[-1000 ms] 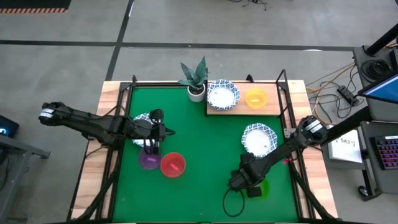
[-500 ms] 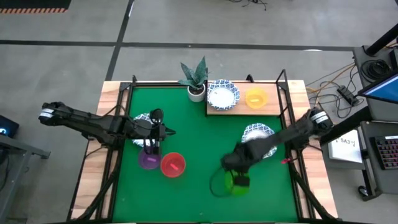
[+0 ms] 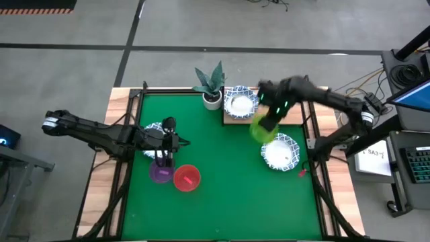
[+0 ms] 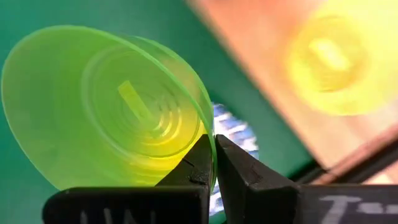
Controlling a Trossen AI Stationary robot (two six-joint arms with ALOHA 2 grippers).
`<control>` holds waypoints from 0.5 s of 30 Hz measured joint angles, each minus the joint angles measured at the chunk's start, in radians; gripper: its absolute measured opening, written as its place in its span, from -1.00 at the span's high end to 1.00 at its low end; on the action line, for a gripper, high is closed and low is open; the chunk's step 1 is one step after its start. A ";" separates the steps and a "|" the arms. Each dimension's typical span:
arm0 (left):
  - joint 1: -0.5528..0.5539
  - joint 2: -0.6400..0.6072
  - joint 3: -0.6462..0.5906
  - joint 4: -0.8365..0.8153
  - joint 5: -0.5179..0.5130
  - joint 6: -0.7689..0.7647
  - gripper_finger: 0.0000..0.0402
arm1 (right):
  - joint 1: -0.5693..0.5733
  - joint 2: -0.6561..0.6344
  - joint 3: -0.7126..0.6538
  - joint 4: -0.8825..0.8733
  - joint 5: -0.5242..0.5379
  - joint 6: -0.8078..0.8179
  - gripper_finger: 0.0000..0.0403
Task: Place and stack bowls onto a shelf
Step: Stack the green bowl on top of the yellow bowl
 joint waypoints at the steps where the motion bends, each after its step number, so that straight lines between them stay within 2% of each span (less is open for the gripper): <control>1: 0.000 0.000 0.000 0.000 0.000 0.000 1.00 | -0.068 -0.005 0.000 0.000 -0.001 -0.033 0.96; 8: 0.000 0.000 0.000 0.004 0.000 0.012 1.00 | -0.503 0.032 0.000 0.069 0.006 -0.182 0.96; 11: 0.000 0.000 0.000 0.007 0.000 0.014 1.00 | -0.593 0.085 -0.001 0.064 0.006 -0.261 0.96; 15: 0.000 0.000 0.000 0.007 0.000 0.016 1.00 | -0.629 0.147 -0.001 0.062 0.002 -0.323 0.96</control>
